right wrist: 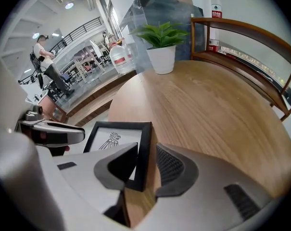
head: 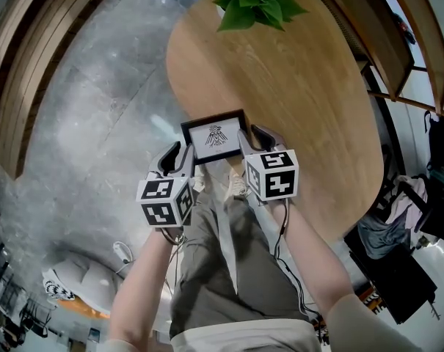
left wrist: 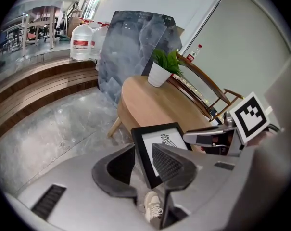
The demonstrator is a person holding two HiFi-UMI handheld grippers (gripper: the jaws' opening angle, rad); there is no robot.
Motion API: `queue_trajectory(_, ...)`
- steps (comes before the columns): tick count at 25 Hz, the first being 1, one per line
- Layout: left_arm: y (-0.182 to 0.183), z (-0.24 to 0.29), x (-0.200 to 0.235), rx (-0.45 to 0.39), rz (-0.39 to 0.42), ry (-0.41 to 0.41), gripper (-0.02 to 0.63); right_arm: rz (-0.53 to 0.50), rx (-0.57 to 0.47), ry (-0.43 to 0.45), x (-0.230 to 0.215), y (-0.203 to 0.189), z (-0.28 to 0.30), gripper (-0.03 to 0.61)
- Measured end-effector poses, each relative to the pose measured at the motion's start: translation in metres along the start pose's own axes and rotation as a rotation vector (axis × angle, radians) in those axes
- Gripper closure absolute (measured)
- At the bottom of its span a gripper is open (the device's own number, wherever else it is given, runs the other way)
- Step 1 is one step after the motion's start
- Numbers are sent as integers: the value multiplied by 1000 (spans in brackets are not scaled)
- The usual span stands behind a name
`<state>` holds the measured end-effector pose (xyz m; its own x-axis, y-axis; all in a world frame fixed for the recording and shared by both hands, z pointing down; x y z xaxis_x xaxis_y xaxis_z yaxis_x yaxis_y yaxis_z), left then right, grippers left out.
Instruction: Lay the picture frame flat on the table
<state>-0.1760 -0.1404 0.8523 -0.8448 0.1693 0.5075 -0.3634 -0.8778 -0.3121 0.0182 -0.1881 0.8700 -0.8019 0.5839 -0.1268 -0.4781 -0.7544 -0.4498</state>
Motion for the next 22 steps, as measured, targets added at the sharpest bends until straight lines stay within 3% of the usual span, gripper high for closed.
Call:
queue_trajectory(5, 7, -21, -12, -11, 45, -13, 534, 1, -32, -4, 1, 8, -22, 488)
queue_trajectory(9, 21, -45, -31, -25, 113, -25, 563, -13, -69, -4, 6, 24, -52, 542)
queue_trajectory(17, 62, -120, -81, -107, 144, -37, 594, -10, -179, 7, 17, 78, -145, 563)
queue_trajectory(22, 91, -180, -126, -147, 276, -58, 594, -48, -278, -11, 31, 119, -226, 566)
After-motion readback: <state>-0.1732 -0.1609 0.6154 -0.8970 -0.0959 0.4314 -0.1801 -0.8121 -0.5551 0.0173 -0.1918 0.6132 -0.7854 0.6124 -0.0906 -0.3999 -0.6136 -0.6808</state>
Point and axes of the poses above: the fingertips, and each gripper's own axes: z forward along the fingers, x to its left, y out of its top, the point moved 7 cm from there along -z, backward along the fingers, and after that the axes turned 14 degrees about -z, right-handed, at the moved point
